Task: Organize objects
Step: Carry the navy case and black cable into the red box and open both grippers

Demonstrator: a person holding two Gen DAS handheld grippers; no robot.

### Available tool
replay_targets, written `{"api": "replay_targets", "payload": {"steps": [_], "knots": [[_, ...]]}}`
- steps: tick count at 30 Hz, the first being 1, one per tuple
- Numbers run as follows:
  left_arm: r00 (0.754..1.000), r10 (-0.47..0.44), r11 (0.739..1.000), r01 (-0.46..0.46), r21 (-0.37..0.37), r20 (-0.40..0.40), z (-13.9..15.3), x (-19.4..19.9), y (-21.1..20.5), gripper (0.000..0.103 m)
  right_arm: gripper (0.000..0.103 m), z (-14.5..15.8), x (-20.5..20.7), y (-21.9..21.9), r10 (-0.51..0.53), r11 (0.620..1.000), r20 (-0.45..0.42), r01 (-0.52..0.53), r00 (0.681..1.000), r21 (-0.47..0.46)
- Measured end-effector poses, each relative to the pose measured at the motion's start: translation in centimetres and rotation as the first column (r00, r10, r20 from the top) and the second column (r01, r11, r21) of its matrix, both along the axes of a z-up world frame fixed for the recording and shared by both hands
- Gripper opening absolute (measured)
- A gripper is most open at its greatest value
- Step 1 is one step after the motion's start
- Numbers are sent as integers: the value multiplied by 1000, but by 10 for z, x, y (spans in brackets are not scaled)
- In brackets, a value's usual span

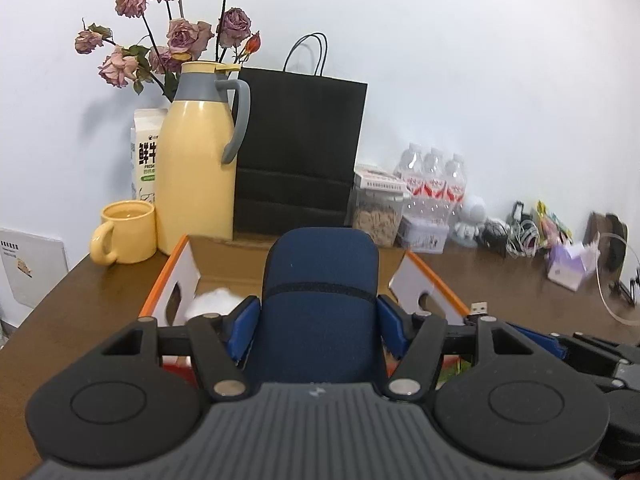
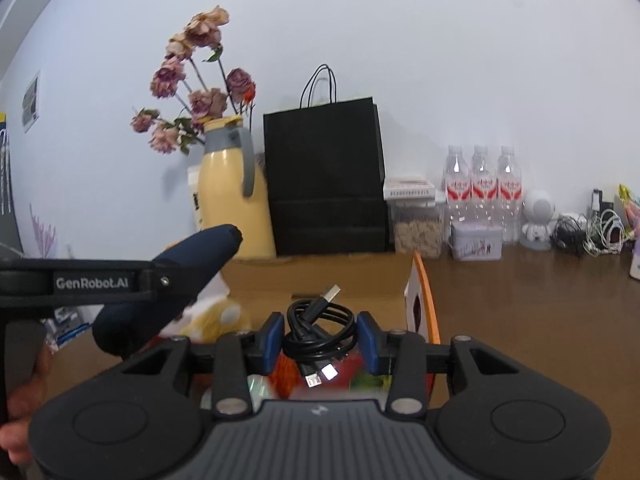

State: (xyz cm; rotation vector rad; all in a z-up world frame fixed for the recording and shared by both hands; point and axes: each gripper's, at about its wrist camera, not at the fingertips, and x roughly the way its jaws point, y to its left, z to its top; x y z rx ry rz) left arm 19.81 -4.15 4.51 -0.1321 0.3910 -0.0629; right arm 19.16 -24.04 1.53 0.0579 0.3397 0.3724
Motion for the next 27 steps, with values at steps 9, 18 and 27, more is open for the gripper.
{"api": "replay_targets", "payload": {"steps": [9, 18, 27], "knots": [[995, 91, 993, -93, -70, -39, -12, 69, -9, 64, 38, -6, 83, 13, -38, 999, -32, 39, 999, 23], [984, 140, 987, -147, -59, -115, -40, 104, -5, 64, 38, -31, 103, 17, -54, 998, -107, 52, 993, -16], [987, 157, 987, -158, -14, -21, -36, 87, -10, 103, 72, -36, 98, 21, -70, 997, -99, 65, 993, -50]]}}
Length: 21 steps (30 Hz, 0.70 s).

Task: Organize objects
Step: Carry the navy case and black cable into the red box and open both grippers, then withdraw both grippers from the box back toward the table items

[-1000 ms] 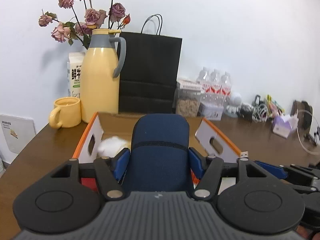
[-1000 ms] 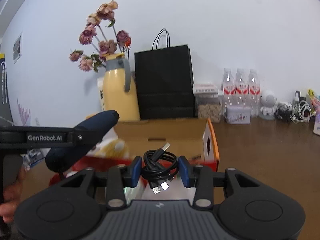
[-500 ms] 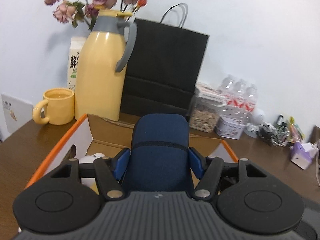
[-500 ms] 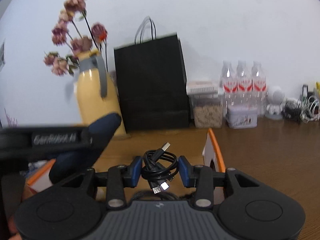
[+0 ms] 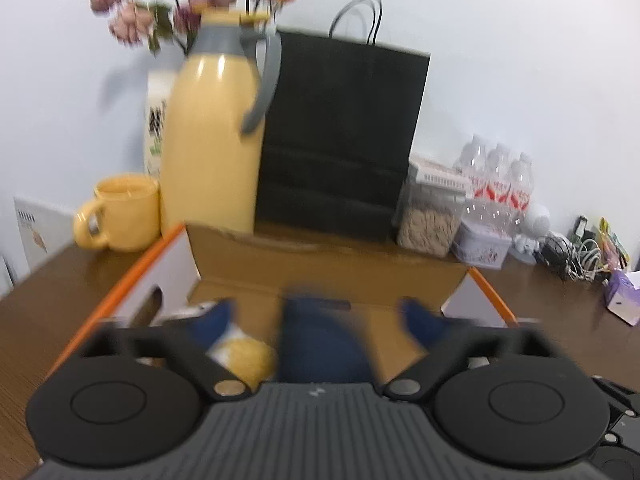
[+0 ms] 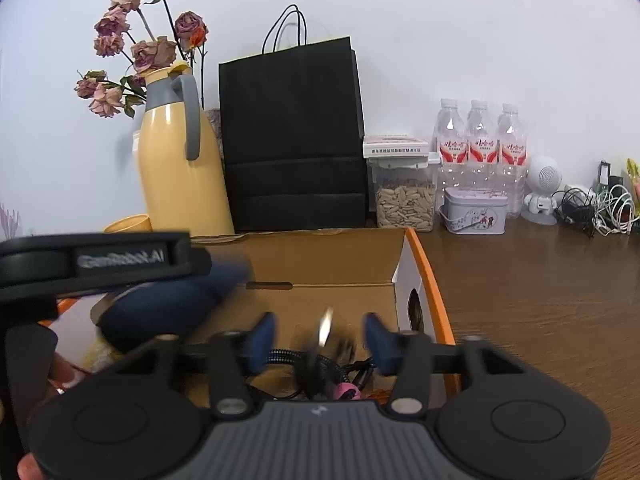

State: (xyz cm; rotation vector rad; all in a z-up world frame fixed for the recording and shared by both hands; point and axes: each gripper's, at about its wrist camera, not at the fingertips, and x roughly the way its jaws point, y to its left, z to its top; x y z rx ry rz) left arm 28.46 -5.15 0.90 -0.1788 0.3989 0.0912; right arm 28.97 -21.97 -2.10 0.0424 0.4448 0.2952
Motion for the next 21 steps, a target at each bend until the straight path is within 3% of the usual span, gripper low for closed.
{"api": "replay_targets", "payload": {"steps": [1, 3, 21], "knots": [[1000, 4, 1000, -4, 6, 27, 1, -5, 0, 103, 92, 0, -2, -1, -5, 1000, 13, 5, 1000, 2], [999, 3, 1000, -3, 7, 32, 2, -8, -1, 103, 100, 2, -5, -2, -20, 1000, 36, 20, 999, 1], [997, -18, 1000, 19, -11, 74, 14, -27, -2, 103, 103, 9, -14, -9, -31, 999, 63, 30, 998, 26]]}}
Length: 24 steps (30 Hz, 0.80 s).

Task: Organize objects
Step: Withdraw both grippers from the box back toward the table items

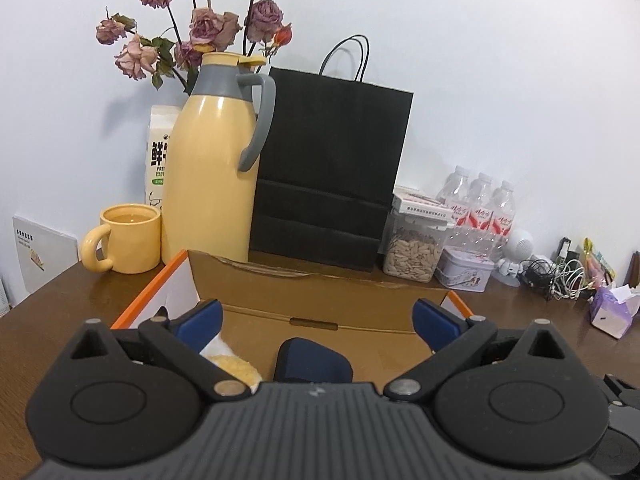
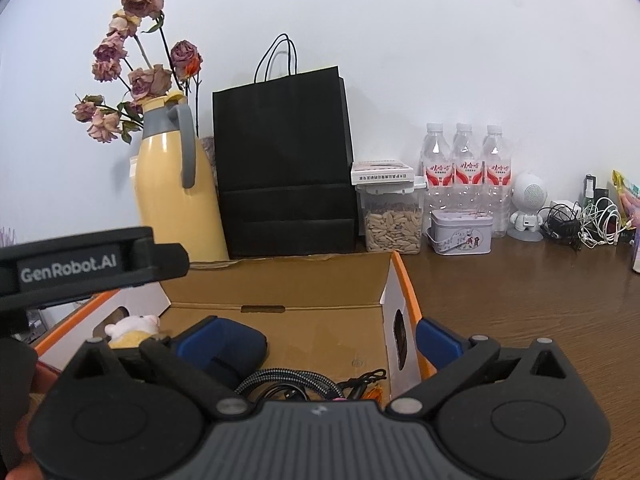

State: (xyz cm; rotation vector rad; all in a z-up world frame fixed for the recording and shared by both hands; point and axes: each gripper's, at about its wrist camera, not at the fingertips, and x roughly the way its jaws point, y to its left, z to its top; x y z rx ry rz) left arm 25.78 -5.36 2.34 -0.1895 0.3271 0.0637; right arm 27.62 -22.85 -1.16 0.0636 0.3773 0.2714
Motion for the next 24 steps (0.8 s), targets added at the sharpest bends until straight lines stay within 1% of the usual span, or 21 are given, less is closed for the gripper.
{"api": "replay_targets", "payload": {"steps": [6, 9, 13, 21, 24], "knots": [[999, -15, 1000, 16, -10, 30, 12, -13, 0, 103, 103, 10, -11, 0, 15, 1000, 27, -15, 1000, -3], [999, -24, 1000, 24, -4, 49, 19, -20, 1, 103, 103, 20, -19, 0, 26, 1000, 52, -26, 998, -2], [999, -17, 1000, 17, 6, 51, 25, -29, 5, 103, 103, 30, -32, -1, 32, 999, 77, -31, 997, -13], [999, -9, 1000, 8, 26, 40, 33, -60, 20, 103, 103, 37, -57, -3, 37, 999, 60, -35, 998, -40], [999, -13, 999, 12, 46, 29, 33, -74, 25, 103, 103, 37, -70, -5, 41, 998, 55, -38, 998, -50]]}}
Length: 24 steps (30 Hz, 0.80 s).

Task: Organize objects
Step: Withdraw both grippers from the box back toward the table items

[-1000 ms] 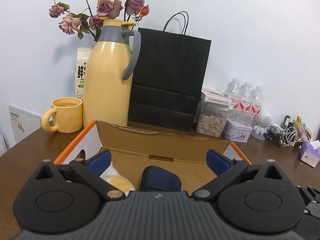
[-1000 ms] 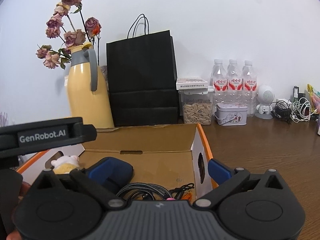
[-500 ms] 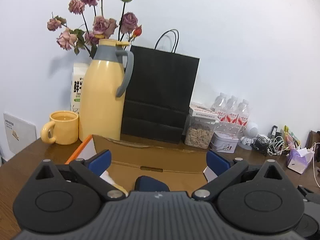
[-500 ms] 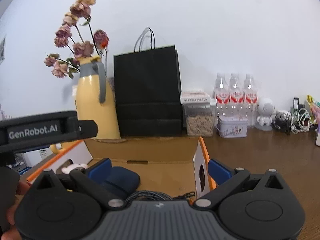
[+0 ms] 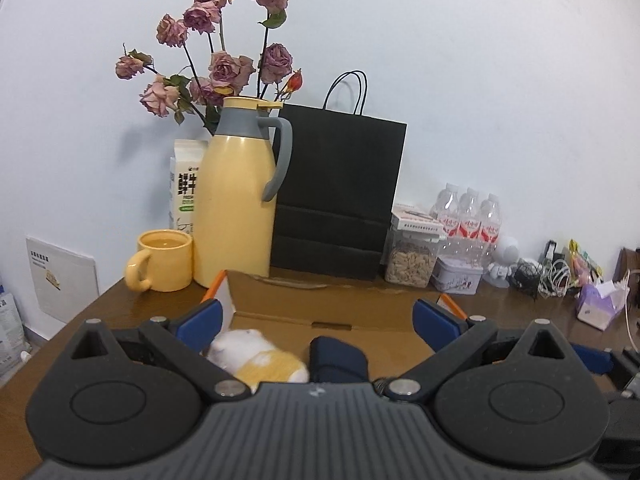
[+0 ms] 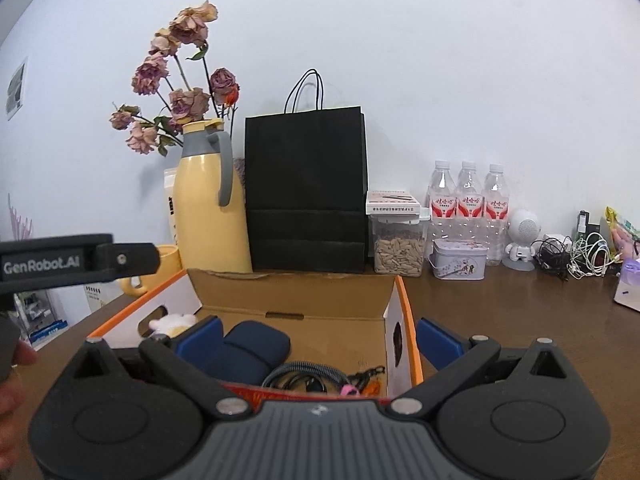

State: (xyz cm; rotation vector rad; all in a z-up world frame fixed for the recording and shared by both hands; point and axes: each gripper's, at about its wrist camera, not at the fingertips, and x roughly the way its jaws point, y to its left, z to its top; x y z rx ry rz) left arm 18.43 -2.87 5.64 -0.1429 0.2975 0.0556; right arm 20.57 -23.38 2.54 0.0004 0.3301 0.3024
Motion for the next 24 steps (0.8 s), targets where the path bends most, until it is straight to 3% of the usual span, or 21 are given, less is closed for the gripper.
{"api": "replay_targets", "payload": {"steps": [13, 24], "knots": [[998, 4, 1000, -2, 27, -56, -10, -59, 30, 103, 103, -13, -63, -11, 2, 999, -51, -4, 999, -38], [987, 13, 999, -6, 45, -163, -44, -94, 53, 103, 103, -40, -99, -22, -9, 998, -136, 1, 991, -59]]}}
